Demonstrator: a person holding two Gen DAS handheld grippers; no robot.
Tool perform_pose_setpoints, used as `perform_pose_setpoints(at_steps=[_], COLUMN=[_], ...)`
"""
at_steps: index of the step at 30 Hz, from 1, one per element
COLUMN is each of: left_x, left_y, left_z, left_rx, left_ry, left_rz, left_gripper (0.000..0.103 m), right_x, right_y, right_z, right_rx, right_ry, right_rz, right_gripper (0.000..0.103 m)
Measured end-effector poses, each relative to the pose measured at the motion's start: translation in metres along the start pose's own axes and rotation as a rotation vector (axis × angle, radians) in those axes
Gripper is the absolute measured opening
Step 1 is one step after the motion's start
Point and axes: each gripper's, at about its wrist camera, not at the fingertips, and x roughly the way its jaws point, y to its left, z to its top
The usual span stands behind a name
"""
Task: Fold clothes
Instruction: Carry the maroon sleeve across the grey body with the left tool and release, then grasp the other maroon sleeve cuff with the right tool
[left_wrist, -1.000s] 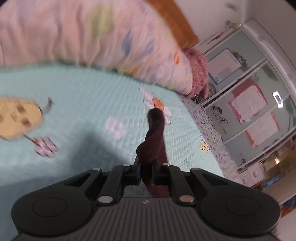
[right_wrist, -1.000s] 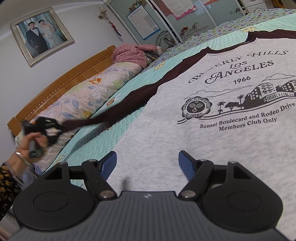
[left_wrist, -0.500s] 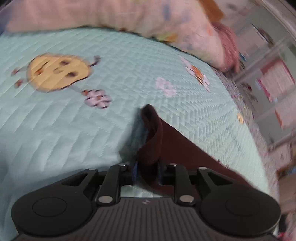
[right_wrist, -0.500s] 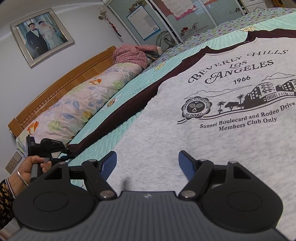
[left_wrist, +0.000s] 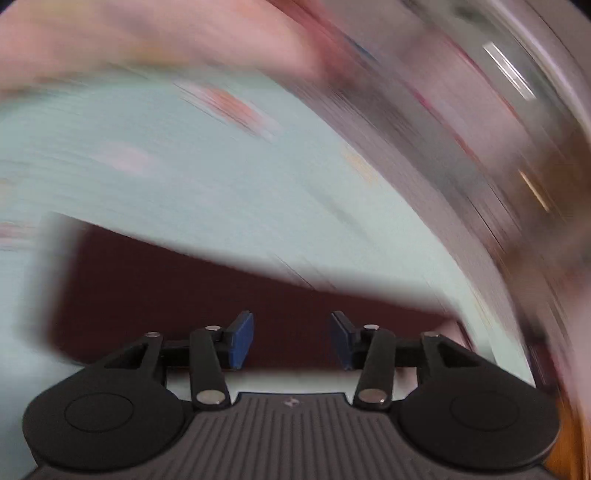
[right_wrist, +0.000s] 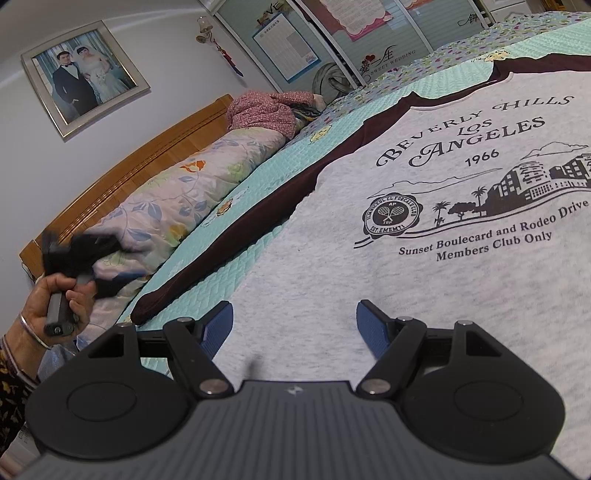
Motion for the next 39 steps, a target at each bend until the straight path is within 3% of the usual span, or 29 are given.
perform_pose_setpoints(at_steps=[2,3,4,5,6,7,8,10,12,14,16,19,22,25,28,30,32,34,36,39], left_x=[0.035,0.046,0.055,0.051,0.048,0.043,0.038,0.020,0.003,-0.008,-0.011,-0.003,0.013,0.031,0.038,0.048,0.064,0.071,0.068,0.067], left_y=[-0.008,0.003,0.016,0.037,0.056,0.067,0.076,0.066,0.040,0.013,-0.017,-0.077,-0.141,-0.197,-0.244,-0.257,-0.260,-0.262,-0.258,-0.255], left_z=[-0.012,-0.014,-0.017,-0.020,-0.024,-0.027,-0.030,-0.030,-0.031,-0.039,-0.053,-0.085,-0.129,-0.182,-0.222,-0.241,-0.251,-0.254,-0.253,-0.253], left_rx=[0.056,0.006,-0.061,-0.198,-0.322,-0.384,-0.427,-0.344,-0.211,-0.128,-0.048,0.091,0.221,0.327,0.438,0.476,0.470,0.441,0.428,0.411], left_ry=[0.104,0.111,0.113,0.094,0.077,0.076,0.071,0.022,-0.020,-0.036,-0.009,0.083,0.206,0.355,0.397,0.421,0.454,0.438,0.433,0.431], left_rz=[-0.018,0.039,0.080,0.045,0.016,0.013,0.018,0.111,0.258,0.328,0.265,0.126,0.007,-0.074,-0.144,-0.152,-0.110,-0.087,-0.093,-0.110], left_gripper=[0.049,0.047,0.023,0.014,0.013,0.003,0.003,0.003,0.005,0.020,0.024,0.030,0.053,0.056,0.056,0.056,0.055,0.055,0.055,0.055], right_x=[0.000,0.000,0.000,-0.001,-0.001,-0.004,-0.009,-0.017,-0.025,-0.033,-0.052,-0.122,-0.203,-0.276,-0.335,-0.362,-0.380,-0.386,-0.385,-0.374], right_y=[0.000,0.000,-0.001,-0.001,-0.002,-0.004,-0.006,-0.009,-0.013,-0.017,-0.024,-0.054,-0.091,-0.138,-0.185,-0.213,-0.243,-0.268,-0.286,-0.300], right_z=[0.000,0.000,0.000,0.000,0.001,0.002,0.004,0.008,0.012,0.016,0.021,0.032,0.047,0.054,0.055,0.054,0.047,0.041,0.041,0.050], right_rx=[0.000,0.000,0.004,0.009,0.014,0.031,0.051,0.093,0.134,0.175,0.224,0.308,0.355,0.429,0.535,0.633,0.789,0.948,1.029,1.029], right_ry=[-0.002,-0.002,-0.003,-0.004,-0.005,-0.002,0.003,0.012,0.021,0.031,0.012,-0.160,-0.353,-0.489,-0.596,-0.676,-0.788,-0.870,-0.885,-0.869], right_rz=[0.000,0.000,0.003,0.007,0.011,0.016,0.022,0.035,0.047,0.059,0.062,0.000,-0.191,-0.451,-0.607,-0.614,-0.567,-0.513,-0.483,-0.492], right_gripper=[0.075,0.075,0.075,0.075,0.075,0.075,0.075,0.075,0.075,0.075,0.075,0.075,0.075,0.079,0.080,0.080,0.080,0.080,0.080,0.079])
